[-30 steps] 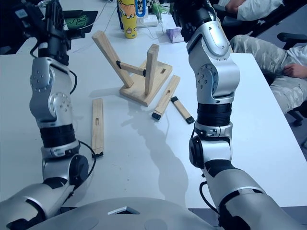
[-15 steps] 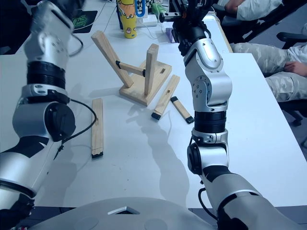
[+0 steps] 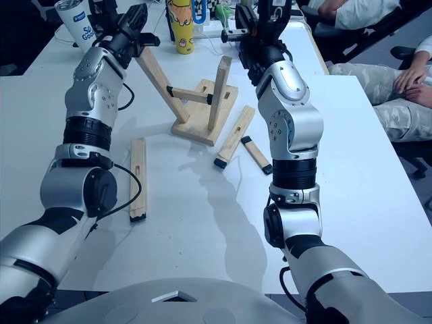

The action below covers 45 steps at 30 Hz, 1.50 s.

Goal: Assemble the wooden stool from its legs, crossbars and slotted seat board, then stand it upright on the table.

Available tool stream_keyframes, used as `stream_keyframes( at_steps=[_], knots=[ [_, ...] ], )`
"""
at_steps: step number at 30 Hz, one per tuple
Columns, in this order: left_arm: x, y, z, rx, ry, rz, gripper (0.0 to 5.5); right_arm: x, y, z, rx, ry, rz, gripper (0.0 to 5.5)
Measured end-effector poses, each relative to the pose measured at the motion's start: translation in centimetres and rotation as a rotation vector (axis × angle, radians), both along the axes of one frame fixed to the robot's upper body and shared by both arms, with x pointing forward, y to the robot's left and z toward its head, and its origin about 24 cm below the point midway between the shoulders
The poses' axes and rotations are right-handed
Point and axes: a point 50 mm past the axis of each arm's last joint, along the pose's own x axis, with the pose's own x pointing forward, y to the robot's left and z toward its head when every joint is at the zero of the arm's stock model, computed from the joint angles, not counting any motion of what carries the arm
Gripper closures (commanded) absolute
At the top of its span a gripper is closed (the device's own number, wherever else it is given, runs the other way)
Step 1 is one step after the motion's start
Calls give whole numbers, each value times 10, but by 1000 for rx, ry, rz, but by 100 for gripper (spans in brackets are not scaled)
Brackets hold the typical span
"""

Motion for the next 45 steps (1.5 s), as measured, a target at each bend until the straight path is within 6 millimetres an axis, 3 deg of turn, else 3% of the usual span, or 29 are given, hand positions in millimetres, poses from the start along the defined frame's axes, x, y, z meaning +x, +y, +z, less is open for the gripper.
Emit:
stream_keyframes(
  at_steps=[1,3,7,10,15,17,23,25,27,33,35,41,45],
  knots=[
    [-7,6,13,-6,-56,18,546,4,-5,-7,-19,37,-24,549],
    [-18,17,20,2,-108,48,546,11,-18,-17,-43,86,-69,549],
    [-40,37,-23,24,-5,124,546,22,-39,-29,-164,155,-39,549],
    [-55,46,-58,5,107,180,546,22,-31,-42,-351,176,156,549],
    [-71,58,-70,-28,140,262,546,9,-6,-68,-569,194,419,549],
    [-74,63,-77,-32,164,288,546,1,13,-74,-596,193,489,549],
    [-85,84,-92,-51,214,389,546,-46,115,-60,-503,129,724,549],
    [-88,90,-97,-50,233,415,546,-54,127,-54,-476,114,746,549],
    [-91,98,-102,-42,251,441,546,-46,116,-54,-467,125,679,549],
    [-101,102,-120,-13,342,440,546,1,24,-71,-637,221,307,549],
    [-104,96,-129,15,392,393,546,8,7,-78,-698,234,257,549],
    [-127,65,-149,189,557,72,546,10,12,-95,-778,232,326,549],
    [-144,62,-166,259,658,-42,546,9,18,-102,-821,222,358,549]
  ],
)
